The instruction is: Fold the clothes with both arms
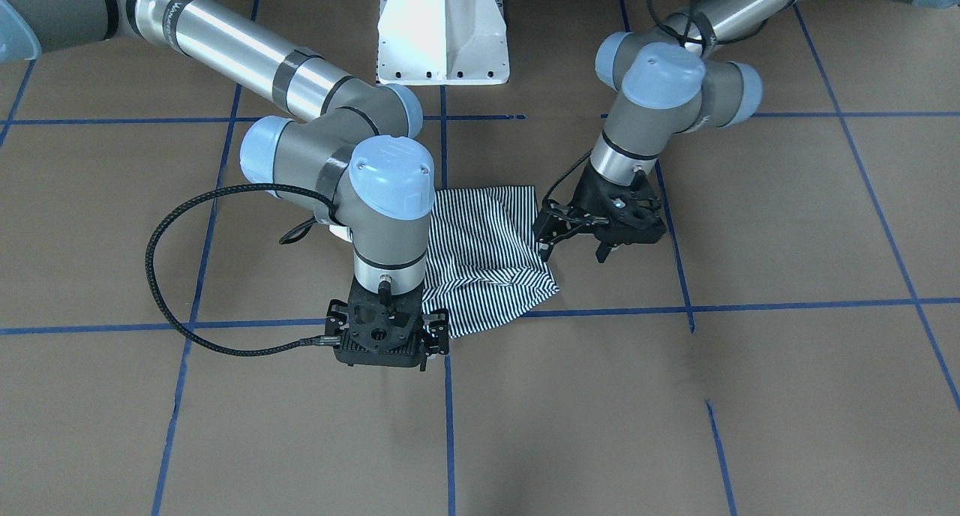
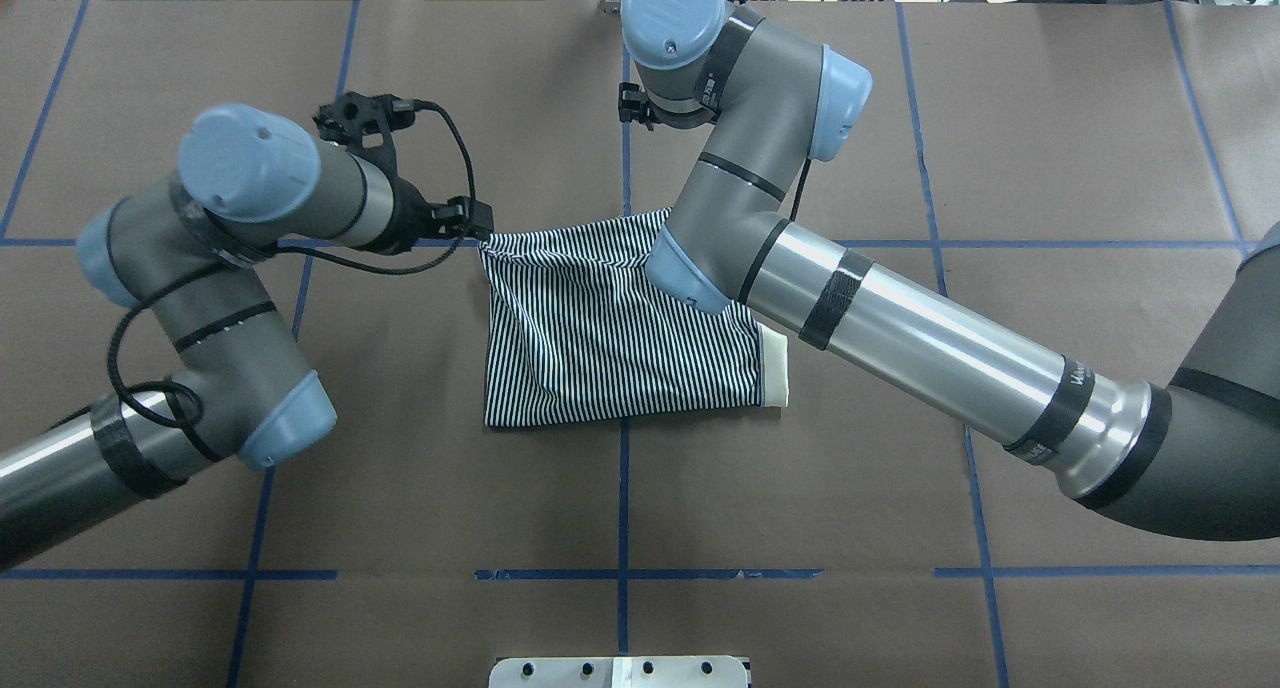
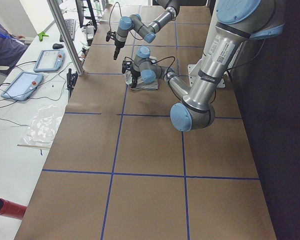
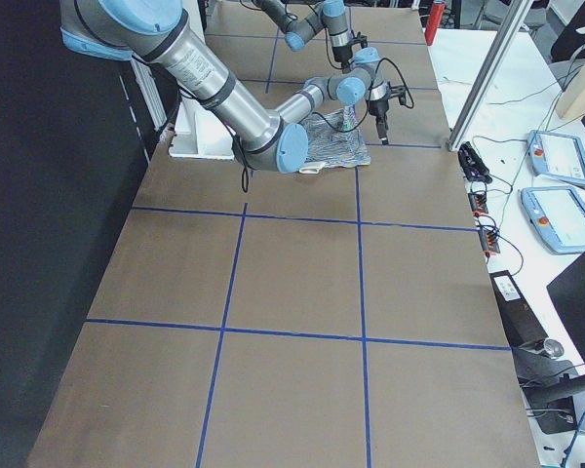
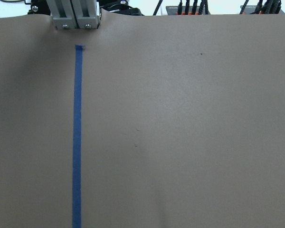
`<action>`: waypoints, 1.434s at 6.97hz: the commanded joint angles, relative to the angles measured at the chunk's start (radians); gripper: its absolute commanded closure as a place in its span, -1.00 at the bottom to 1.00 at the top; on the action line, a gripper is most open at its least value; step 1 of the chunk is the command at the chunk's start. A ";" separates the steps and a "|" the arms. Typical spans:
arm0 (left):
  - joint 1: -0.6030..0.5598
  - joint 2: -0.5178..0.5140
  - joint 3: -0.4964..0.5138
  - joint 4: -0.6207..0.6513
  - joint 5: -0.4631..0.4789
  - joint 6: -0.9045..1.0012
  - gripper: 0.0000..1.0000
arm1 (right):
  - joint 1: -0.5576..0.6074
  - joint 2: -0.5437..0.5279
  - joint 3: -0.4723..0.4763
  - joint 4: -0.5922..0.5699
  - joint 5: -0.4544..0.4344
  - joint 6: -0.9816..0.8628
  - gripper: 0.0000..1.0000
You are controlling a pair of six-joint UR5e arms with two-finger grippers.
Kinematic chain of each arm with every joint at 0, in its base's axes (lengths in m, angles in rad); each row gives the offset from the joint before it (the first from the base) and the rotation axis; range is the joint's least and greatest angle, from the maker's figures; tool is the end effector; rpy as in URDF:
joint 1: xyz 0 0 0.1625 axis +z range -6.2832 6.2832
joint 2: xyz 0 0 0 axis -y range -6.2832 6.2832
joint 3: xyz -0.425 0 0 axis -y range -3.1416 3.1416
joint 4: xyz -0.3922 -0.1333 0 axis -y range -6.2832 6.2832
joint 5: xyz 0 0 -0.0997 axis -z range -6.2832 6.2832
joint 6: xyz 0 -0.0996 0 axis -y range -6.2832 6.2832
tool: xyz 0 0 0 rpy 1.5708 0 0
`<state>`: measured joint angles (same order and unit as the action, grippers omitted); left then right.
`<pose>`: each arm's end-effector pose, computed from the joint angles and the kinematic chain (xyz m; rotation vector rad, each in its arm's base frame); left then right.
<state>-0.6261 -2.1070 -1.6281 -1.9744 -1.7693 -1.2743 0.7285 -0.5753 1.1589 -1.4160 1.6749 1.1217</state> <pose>0.4831 -0.4896 0.2778 0.2800 0.9722 -0.2021 -0.5332 -0.6405 0.1838 0.3278 -0.6701 0.2279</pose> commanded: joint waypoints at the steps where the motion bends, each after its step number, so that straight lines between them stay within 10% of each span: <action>1: 0.092 -0.057 0.005 0.112 0.059 -0.062 -1.00 | 0.005 -0.055 0.082 -0.001 0.011 -0.003 -1.00; 10: -0.130 -0.223 0.430 -0.010 0.100 0.200 -1.00 | 0.005 -0.072 0.085 0.006 0.012 -0.006 -1.00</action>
<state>-0.7015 -2.3190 -1.2325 -1.9482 -1.6635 -1.1457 0.7333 -0.6452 1.2440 -1.4100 1.6873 1.1164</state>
